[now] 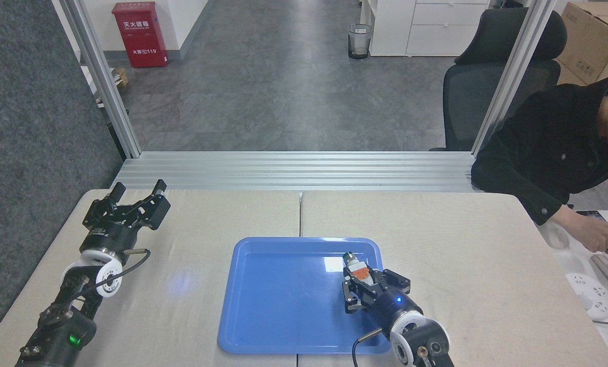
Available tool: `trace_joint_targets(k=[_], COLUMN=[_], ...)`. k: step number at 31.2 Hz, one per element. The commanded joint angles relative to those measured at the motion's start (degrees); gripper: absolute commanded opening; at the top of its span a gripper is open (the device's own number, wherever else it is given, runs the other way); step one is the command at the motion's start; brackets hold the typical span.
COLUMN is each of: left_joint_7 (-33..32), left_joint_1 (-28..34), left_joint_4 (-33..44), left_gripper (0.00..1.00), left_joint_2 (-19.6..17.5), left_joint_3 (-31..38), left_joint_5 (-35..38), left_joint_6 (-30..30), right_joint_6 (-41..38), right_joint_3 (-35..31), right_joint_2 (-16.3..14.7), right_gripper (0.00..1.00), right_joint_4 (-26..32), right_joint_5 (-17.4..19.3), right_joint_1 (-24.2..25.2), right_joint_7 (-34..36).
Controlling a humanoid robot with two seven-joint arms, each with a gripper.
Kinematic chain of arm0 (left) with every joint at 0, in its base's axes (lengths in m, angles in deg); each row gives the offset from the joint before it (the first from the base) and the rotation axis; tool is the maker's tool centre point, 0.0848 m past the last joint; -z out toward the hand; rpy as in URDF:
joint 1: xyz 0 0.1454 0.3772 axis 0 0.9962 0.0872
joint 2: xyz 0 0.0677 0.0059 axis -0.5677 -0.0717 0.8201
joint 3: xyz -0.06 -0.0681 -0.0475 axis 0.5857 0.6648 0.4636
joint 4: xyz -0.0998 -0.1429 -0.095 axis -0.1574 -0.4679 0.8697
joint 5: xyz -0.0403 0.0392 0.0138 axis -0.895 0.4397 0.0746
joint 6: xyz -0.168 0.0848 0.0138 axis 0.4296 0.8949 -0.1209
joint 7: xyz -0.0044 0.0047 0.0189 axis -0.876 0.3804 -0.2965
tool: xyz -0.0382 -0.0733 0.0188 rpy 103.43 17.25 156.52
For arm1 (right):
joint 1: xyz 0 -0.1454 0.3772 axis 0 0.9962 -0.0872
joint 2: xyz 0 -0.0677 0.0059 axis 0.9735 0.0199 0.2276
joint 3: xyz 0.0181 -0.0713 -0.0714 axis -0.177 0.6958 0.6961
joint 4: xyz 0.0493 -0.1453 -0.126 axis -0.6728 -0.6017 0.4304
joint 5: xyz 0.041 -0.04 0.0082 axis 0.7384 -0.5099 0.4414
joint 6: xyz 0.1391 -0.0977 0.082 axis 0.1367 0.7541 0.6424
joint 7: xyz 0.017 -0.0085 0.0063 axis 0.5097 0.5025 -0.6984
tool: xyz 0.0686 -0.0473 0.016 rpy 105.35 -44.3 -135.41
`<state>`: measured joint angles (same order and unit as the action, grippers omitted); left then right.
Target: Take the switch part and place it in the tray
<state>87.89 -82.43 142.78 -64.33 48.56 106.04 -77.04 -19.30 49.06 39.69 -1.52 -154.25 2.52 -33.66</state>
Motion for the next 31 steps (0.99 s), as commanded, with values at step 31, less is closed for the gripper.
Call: trace_joint_targets(k=[31], left_joint_7=[-0.01], left_joint_1=[-0.05], left_joint_4=[0.00], left_gripper=[1.00], left_joint_2=[0.00], left_joint_3=[0.00], left_joint_5=[0.00], left_joint_6=[0.03], right_joint_6=[5.82], right_joint_3=[-16.23], right_joint_2=[-23.66], right_gripper=[1.00], right_joint_4=[-6.76], right_joint_5=[12.46], right_joint_1=[-13.05], right_joint_7=[20.55])
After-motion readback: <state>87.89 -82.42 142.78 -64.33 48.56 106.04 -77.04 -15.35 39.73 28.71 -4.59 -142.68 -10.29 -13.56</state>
